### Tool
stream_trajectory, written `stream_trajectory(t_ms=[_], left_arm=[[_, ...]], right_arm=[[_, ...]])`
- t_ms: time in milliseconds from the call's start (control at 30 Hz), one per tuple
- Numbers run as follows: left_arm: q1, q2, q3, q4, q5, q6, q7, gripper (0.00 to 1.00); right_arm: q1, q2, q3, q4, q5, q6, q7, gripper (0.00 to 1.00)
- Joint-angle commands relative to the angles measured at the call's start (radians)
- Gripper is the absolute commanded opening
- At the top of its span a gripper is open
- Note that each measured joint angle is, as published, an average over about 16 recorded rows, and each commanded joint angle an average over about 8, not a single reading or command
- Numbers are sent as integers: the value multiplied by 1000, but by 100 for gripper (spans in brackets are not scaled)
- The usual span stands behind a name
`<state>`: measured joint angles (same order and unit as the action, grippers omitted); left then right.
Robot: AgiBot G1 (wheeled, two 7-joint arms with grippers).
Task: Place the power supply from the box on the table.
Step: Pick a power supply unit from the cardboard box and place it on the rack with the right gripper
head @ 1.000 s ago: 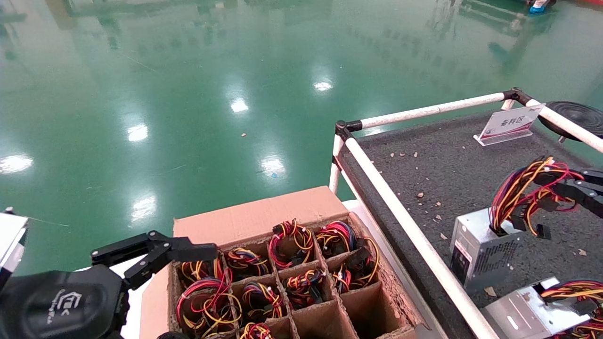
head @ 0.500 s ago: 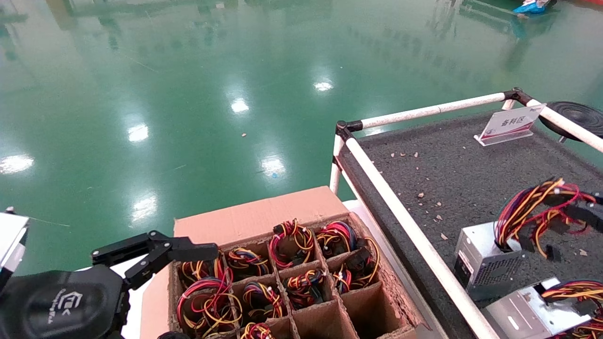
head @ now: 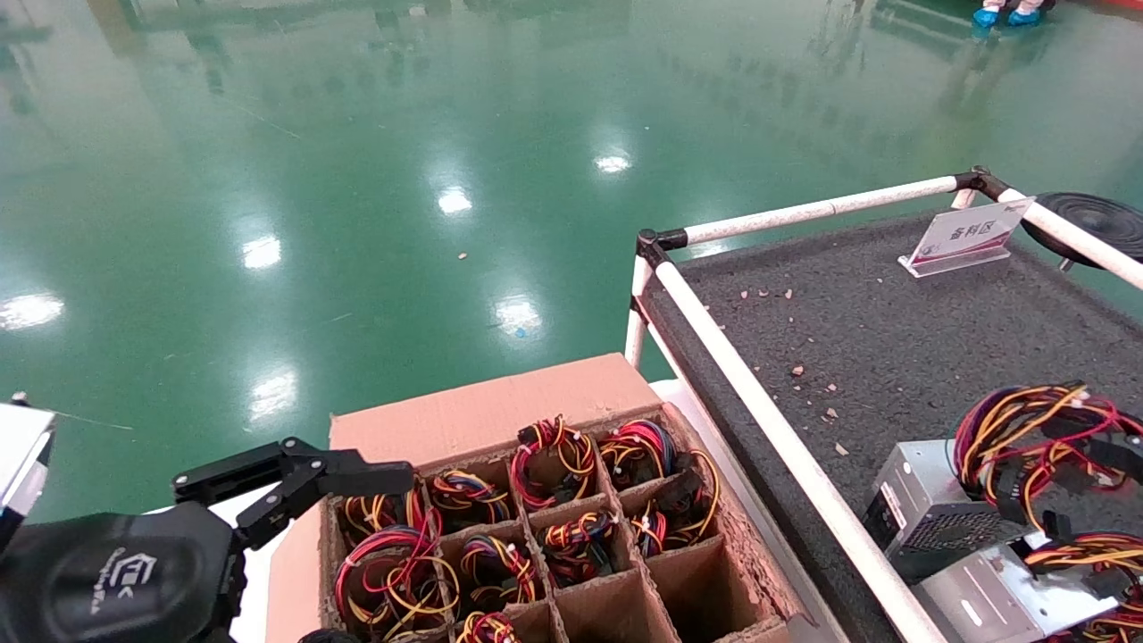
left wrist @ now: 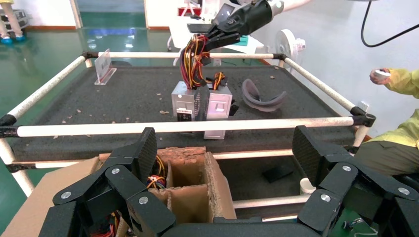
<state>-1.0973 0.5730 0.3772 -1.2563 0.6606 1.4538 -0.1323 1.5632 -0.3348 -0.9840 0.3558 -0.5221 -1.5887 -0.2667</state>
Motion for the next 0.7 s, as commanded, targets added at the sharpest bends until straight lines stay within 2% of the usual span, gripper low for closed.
stream_trajectory(t_ms=[33, 200, 233, 267, 700], left_arm=[[0, 0, 0, 0, 0, 0, 0, 100], [0, 0, 0, 0, 0, 0, 0, 100], [0, 0, 0, 0, 0, 0, 0, 100], [0, 0, 0, 0, 0, 0, 0, 100], [0, 0, 0, 0, 0, 0, 0, 100]], right_arm=[[-7, 2, -7, -5, 6, 1, -4, 20], [-11, -2, -18, -26, 10, 7, -12, 83], [-11, -2, -19, -30, 10, 7, -13, 94], [-11, -3, -20, -32, 11, 8, -14, 100], [-10, -4, -20, -31, 8, 9, -13, 100]])
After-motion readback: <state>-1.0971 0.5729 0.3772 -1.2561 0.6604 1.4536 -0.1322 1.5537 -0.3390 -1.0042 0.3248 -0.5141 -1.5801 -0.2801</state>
